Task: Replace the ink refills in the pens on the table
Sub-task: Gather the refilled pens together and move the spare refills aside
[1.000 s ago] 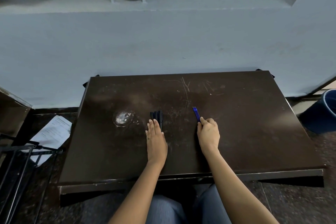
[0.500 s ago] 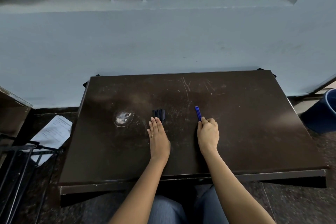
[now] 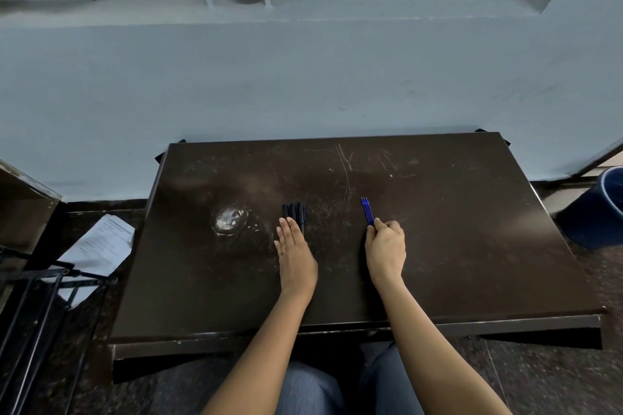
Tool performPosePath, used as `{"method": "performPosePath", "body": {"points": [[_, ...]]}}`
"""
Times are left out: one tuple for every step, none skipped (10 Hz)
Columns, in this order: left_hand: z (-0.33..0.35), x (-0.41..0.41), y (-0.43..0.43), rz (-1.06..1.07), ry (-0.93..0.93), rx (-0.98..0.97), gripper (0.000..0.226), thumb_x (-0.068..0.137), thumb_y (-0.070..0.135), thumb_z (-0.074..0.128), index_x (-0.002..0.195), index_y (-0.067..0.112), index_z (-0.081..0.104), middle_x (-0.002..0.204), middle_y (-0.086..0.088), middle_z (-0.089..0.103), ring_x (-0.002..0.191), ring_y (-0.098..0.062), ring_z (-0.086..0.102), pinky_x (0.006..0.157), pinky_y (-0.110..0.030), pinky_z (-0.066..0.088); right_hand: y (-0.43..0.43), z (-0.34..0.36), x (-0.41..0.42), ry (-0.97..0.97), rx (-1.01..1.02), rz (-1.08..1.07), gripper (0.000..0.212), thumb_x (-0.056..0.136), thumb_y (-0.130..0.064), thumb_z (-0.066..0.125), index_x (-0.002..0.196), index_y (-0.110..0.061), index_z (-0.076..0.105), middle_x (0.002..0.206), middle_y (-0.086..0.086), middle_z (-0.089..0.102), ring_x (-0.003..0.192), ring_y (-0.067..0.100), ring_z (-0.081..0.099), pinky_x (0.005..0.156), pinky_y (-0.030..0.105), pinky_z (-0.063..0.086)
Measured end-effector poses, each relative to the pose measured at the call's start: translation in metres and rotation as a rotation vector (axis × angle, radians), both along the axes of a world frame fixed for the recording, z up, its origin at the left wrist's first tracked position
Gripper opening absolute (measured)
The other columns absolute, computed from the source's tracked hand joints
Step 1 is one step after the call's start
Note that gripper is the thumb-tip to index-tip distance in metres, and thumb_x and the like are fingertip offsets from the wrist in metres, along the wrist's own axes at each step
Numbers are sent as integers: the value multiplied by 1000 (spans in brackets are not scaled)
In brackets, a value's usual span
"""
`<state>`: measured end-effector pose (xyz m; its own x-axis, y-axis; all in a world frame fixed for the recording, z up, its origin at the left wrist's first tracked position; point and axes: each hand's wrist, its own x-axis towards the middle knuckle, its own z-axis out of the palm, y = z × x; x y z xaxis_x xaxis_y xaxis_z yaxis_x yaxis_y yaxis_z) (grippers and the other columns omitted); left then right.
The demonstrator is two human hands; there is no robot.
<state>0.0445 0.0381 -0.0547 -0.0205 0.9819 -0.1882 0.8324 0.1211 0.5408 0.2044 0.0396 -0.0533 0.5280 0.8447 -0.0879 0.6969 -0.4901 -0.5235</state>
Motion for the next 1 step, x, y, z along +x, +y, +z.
{"method": "performPosePath", "body": {"points": [[4, -2, 0, 10, -1, 18, 66, 99, -2, 32, 150, 3, -9, 159, -15, -13, 148, -26, -11, 119, -36, -4, -2, 3, 1, 36, 20, -32, 35, 99, -22, 47, 125, -3, 60, 111, 11, 57, 107, 27, 53, 82, 42, 50]]}}
